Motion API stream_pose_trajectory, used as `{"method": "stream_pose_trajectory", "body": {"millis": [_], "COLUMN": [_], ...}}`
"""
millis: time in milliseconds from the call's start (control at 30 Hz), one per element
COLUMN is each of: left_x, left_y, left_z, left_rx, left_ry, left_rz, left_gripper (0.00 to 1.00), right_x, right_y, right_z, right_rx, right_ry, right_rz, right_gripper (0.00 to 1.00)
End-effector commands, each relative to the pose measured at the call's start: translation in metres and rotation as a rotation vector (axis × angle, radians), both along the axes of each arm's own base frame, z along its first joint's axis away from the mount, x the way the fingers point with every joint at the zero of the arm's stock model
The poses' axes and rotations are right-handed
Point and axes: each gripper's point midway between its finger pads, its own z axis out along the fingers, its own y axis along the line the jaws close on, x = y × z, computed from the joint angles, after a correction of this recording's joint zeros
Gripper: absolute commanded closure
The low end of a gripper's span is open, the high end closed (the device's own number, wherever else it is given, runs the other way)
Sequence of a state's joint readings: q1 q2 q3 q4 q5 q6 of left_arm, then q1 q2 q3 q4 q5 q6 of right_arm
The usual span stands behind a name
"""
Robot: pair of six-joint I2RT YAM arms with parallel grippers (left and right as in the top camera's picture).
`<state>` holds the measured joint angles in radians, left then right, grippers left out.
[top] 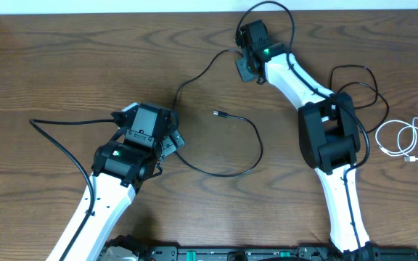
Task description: Untangle cables
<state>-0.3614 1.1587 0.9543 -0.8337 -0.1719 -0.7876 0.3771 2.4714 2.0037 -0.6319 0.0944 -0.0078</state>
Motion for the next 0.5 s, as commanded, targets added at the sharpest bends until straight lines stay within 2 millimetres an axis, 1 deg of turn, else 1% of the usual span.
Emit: {"method": "stream_pose_trajectory", "body": {"millis": [0, 100, 233, 333, 367, 467], "left_x": [0.003, 0.003, 0.003, 0.003, 0.003, 0.003], "left_y": [0.004, 0.004, 0.004, 0.004, 0.004, 0.004], "left_z": [0.003, 0.003, 0.003, 0.003, 0.003, 0.003], "left_rx": [0.023, 0.024, 0.023, 0.023, 0.023, 0.023], "left_ry": [-0.009, -0.010, -0.009, -0.009, -0.010, -0.010], "left_rz": [0.005, 0.005, 0.005, 0.005, 0.005, 0.005], "left_gripper": [0.02, 0.02, 0.02, 0.02, 0.02, 0.02], "right_x": [-0.045, -0.069, -0.105, -0.133, -0.144, -0.163], "right_y": [-0.021, -0.029, -0.026, -0.017, -0.010, 0.007], "right_z": [-0.056, -0.061, -0.064, -0.063, -0.062, -0.058], "right_rx": [-0.086, -0.120, -0.109, -0.067, -0.038, 0.032], "right_ry": [0.207, 0.306, 0.454, 0.570, 0.615, 0.693], "right_rz": [-0.006, -0.002, 0.023, 0.047, 0.058, 0.083], "right_gripper": [0.99, 0.99, 0.99, 0.99, 0.99, 0.99]}}
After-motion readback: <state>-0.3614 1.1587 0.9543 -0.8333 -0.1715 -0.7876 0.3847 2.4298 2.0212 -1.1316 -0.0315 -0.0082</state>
